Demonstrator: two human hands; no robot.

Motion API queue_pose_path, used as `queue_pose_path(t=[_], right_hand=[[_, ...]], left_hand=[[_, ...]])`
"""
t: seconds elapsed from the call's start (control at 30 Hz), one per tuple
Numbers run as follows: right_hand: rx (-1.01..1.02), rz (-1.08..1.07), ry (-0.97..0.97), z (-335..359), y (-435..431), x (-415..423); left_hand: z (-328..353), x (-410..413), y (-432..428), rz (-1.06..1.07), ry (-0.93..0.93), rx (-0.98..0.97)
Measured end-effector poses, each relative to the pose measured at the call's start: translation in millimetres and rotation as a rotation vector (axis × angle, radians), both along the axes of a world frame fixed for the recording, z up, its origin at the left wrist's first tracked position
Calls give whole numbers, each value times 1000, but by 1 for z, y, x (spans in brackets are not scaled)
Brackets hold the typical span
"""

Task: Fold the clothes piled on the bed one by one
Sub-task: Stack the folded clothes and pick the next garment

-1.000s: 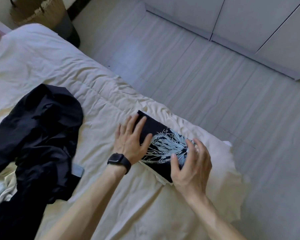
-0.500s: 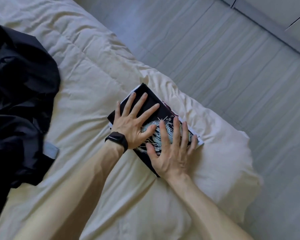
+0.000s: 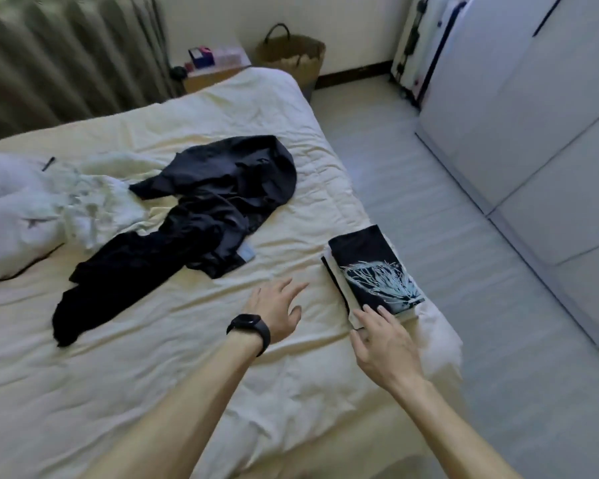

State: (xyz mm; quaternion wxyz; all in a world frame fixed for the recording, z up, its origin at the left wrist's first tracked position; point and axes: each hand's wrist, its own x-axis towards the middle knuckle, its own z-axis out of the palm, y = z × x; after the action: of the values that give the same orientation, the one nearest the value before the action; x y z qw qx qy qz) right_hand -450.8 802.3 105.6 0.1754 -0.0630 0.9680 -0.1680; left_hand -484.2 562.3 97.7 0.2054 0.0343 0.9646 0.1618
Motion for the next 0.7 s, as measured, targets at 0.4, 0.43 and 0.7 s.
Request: queue_pose_path(t=[0.4,0.43,0.7], right_hand=[[-361,706,294,141,-360,254],[-383,751,307,147,-385,273],[-515,1022,395,169,-555,373]], left_hand=[[144,443,-332,823,289,-67],[151,473,-353,873,296,-81],[162,633,-473,1183,277,-119]])
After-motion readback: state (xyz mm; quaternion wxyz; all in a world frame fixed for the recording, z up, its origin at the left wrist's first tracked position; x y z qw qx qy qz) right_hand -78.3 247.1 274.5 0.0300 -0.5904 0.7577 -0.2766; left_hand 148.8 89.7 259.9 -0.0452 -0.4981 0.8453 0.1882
